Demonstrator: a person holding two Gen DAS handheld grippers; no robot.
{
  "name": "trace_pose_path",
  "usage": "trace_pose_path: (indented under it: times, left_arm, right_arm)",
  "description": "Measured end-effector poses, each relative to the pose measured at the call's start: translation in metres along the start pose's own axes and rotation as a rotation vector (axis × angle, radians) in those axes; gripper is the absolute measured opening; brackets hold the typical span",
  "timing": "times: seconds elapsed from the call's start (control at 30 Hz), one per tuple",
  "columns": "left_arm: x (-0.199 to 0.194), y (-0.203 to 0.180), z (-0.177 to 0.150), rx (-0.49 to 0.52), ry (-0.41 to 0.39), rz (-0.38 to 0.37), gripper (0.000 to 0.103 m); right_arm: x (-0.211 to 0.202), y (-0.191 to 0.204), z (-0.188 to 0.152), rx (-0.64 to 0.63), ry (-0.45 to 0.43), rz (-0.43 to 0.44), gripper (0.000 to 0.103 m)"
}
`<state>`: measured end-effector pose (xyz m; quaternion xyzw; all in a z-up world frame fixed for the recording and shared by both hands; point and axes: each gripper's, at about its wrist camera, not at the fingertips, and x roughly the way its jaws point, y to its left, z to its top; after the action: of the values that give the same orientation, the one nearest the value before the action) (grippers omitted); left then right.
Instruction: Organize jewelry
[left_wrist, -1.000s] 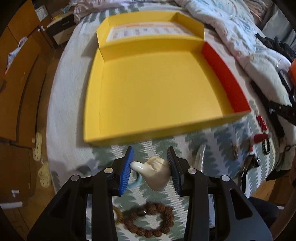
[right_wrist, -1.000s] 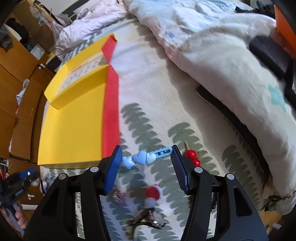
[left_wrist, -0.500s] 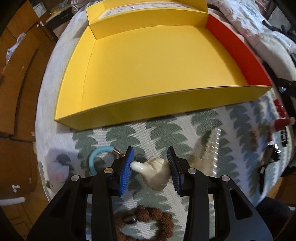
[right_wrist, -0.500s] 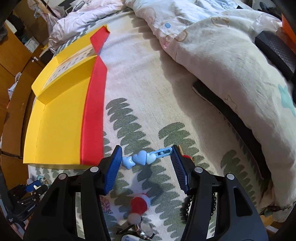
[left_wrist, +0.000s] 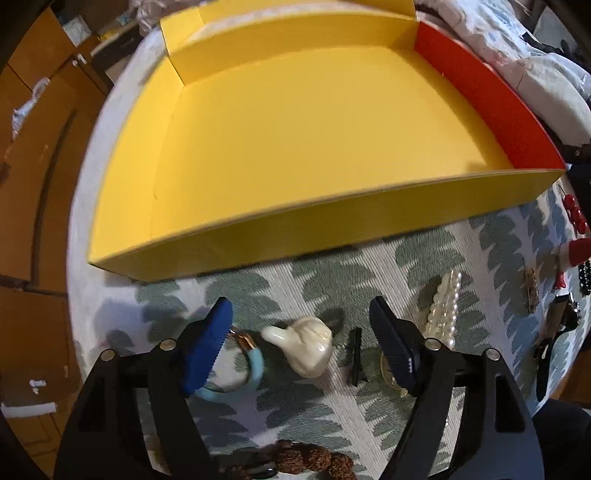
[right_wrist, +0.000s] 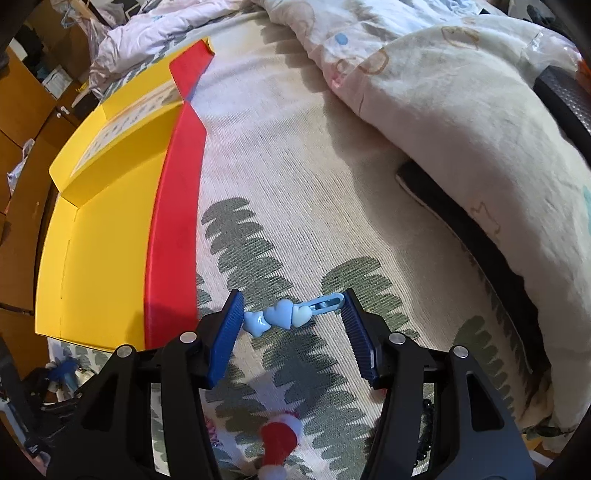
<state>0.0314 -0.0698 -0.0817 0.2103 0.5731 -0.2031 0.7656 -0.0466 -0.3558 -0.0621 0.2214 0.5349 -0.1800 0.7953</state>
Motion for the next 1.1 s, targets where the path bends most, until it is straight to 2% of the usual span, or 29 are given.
trace_pose_path:
  times: [0.2,0.37,0.47,0.57,0.63,0.67,0.8,0.9,1.1]
  left_arm:
    - [-0.015,0.001,-0.003,-0.012,-0.027,0.007,0.076]
    - [-0.032,0.001,-0.015,-0.016,-0.076,0.045,0.084]
    - [-0.053,-0.001,-0.019,-0.022,-0.14,0.081,0.088]
    - [-0.078,-0.001,-0.036,-0.034,-0.237,0.148,0.097]
    - [-0.091,0.001,-0.043,-0.045,-0.283,0.196,0.097]
    - [-0.099,0.0,-0.051,-0.047,-0.313,0.206,0.097]
    - [-0.118,0.0,-0.075,-0.061,-0.374,0.199,0.097]
    - [-0.125,0.0,-0.093,-0.081,-0.414,0.171,0.097]
    - [-0.116,0.0,-0.118,-0.115,-0.384,0.084,0.097]
  right_arm:
    - [0.001,-0.004,-0.001,0.011,0.001,0.0,0.058]
    - [-0.007,-0.004,-0.006,0.007,-0.013,-0.007,0.058]
    - [-0.023,-0.002,-0.011,0.015,-0.053,0.0,0.058]
    - [-0.045,0.01,-0.022,-0.007,-0.101,-0.027,0.068]
    - [-0.061,0.023,-0.032,-0.023,-0.129,-0.043,0.076]
    - [-0.065,0.028,-0.036,-0.032,-0.141,-0.047,0.076]
    - [-0.087,0.053,-0.069,-0.066,-0.198,-0.087,0.086]
    - [-0.095,0.064,-0.094,-0.077,-0.22,-0.071,0.086]
    - [-0.103,0.075,-0.15,-0.106,-0.261,-0.049,0.087]
